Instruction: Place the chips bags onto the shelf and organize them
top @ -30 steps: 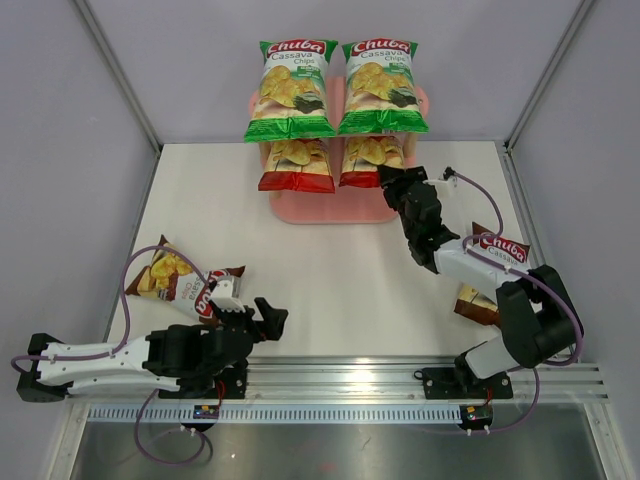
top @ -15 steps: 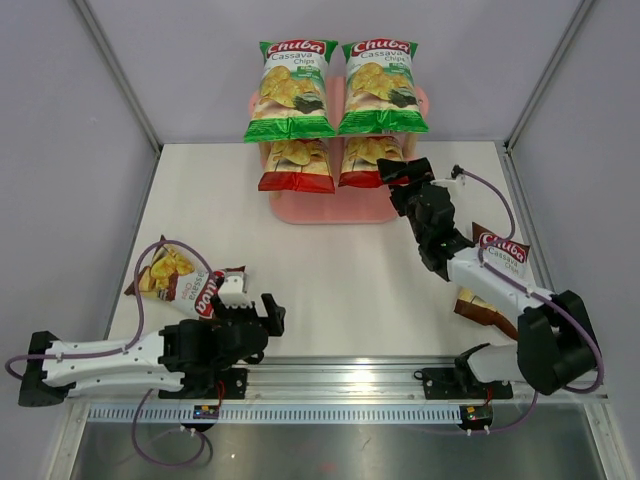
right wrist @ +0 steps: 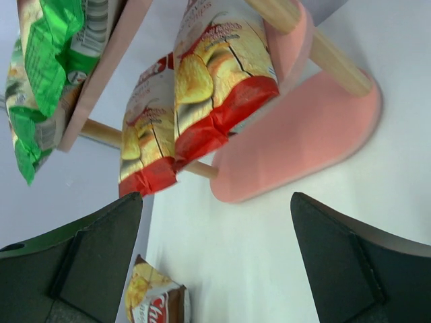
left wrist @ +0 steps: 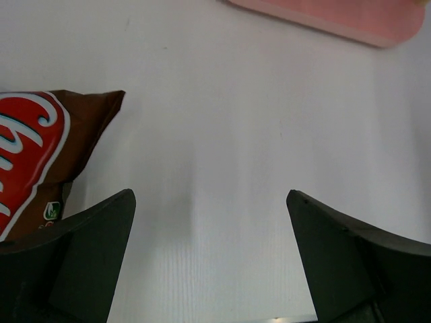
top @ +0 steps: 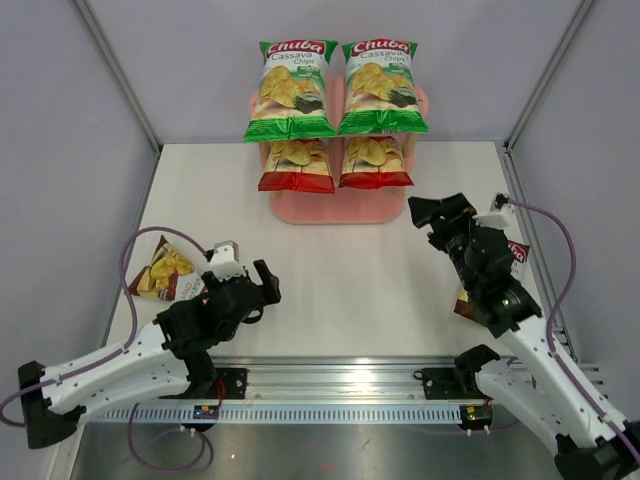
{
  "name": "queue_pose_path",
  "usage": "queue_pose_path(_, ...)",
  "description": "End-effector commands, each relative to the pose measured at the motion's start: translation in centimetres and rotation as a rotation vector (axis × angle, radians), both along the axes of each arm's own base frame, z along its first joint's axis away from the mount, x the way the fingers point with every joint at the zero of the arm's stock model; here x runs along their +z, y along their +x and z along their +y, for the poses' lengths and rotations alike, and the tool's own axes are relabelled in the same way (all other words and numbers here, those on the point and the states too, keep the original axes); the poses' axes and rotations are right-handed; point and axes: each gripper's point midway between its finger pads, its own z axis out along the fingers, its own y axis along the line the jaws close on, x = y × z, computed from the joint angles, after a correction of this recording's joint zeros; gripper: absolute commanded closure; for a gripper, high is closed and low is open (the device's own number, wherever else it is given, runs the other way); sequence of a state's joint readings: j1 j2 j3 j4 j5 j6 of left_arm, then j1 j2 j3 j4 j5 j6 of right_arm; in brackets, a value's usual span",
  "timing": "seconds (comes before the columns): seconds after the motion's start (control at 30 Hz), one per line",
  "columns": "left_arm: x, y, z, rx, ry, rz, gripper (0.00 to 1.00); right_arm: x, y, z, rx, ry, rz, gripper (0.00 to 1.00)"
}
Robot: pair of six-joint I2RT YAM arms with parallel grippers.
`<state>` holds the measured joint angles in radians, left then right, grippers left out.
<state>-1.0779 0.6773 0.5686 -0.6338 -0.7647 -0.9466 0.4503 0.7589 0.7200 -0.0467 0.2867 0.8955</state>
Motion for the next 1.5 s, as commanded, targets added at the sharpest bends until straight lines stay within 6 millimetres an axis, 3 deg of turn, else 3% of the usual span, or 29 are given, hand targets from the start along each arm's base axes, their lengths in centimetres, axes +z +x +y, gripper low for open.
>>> queue_pose_path(0.0,1.9,1.6,1.6,0.070,-0.024,0.003,0.01,-3.5,-3.1,-1.5,0.037,-0.171,0.093,0.01)
queue_pose_path(0.07,2.4,2.1,3.0,0.132,-0.039,0.011,0.01,-3.4,-4.2,-1.7,0.061,-0.191,0.086,0.01)
queue_pose_path(0.2,2.4,2.2,9.2,0.381,-0.037,0.029,0.01,-2.9,-6.5,-1.6,0.131,-0.214,0.048,0.01)
queue_pose_path(0.33,2.1,2.1,12.4,0.513,-0.069,0.036,0.01,-3.4,-7.4,-1.9,0.148,-0.231,0.053,0.01)
queue_pose_path(0.57,0.9,2.3,17.7,0.736,-0.121,0.051,0.01,-4.5,-7.7,-0.2,0.235,-0.218,0.064,0.01)
queue_pose_path(0.6,0.7,2.0,19.3,0.806,-0.125,0.057,0.01,-4.6,-7.8,0.3,0.260,-0.211,0.064,0.01)
queue_pose_path(0.8,-1.8,2.6,23.4,0.924,-0.210,0.087,0.01,-5.6,-7.9,1.6,0.328,-0.192,0.089,0.00)
queue_pose_path(0.9,-2.8,3.2,24.6,0.927,-0.287,0.054,0.01,-5.7,-7.9,1.8,0.340,-0.188,0.082,0.01)
queue_pose_path(1.07,-4.6,4.5,25.0,0.908,-0.399,0.043,0.01,-6.6,-7.8,2.1,0.355,-0.189,0.095,0.01)
queue_pose_path(1.17,-6.0,4.9,24.4,0.883,-0.446,0.026,0.01,-7.1,-7.8,2.4,0.366,-0.191,0.107,0.01)
queue_pose_path(1.2,-7.3,4.7,23.6,0.868,-0.474,0.048,0.01,-7.2,-7.8,2.4,0.367,-0.193,0.108,0.01)
queue_pose_path(1.47,-9.6,5.5,21.4,0.767,-0.561,0.045,0.01,-6.3,-7.8,2.4,0.365,-0.175,0.091,0.01)
